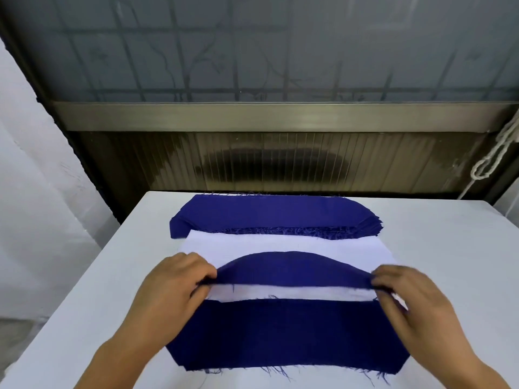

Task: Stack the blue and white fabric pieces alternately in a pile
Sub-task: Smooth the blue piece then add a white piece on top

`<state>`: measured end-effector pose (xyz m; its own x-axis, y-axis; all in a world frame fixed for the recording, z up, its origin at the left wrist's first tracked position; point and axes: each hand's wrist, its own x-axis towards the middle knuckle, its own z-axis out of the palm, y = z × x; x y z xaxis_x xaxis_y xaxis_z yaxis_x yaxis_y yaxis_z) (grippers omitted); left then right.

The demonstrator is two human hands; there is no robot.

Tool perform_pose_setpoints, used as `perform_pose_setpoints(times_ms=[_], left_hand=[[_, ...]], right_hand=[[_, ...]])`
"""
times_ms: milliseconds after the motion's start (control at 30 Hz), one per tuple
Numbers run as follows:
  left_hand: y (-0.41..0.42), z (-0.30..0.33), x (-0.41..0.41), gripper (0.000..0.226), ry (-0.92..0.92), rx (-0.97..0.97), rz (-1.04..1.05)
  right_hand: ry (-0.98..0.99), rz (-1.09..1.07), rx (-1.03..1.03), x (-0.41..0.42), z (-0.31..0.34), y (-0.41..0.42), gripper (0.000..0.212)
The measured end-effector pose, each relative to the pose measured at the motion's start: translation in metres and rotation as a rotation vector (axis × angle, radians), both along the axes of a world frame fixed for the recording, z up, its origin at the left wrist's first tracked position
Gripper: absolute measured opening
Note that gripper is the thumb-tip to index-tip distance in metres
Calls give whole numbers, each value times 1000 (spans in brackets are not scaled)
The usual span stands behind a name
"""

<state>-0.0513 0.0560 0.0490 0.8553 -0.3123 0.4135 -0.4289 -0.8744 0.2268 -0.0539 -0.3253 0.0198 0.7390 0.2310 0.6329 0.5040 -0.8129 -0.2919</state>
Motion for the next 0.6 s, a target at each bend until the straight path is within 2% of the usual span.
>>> perform_pose_setpoints(times_ms=[133, 167, 300, 400, 467, 567, 600], left_hand=[[-1, -53, -23, 46, 57, 7, -83], [-3, -67, -29, 48, 70, 6, -92], [-7, -96, -39, 51, 95, -59, -84], [-8, -95, -37, 18, 6, -68, -109], [-11, -93, -36, 25, -8, -37, -114], [-12, -96, -37, 25, -78, -19, -120], [-12, -97, -37, 25, -103, -24, -123]], right_hand=[[46, 44, -86, -19, -43, -5, 50], [84, 45, -103, -22, -50, -7, 50], [167, 60, -122, -24, -56, -10, 25], [159, 54, -119, -23, -58, -11, 17], [136, 53, -120, -23, -62, -12, 13], [108, 29, -144, -23, -64, -14, 20], [70, 35, -160, -23, -64, -13, 15]])
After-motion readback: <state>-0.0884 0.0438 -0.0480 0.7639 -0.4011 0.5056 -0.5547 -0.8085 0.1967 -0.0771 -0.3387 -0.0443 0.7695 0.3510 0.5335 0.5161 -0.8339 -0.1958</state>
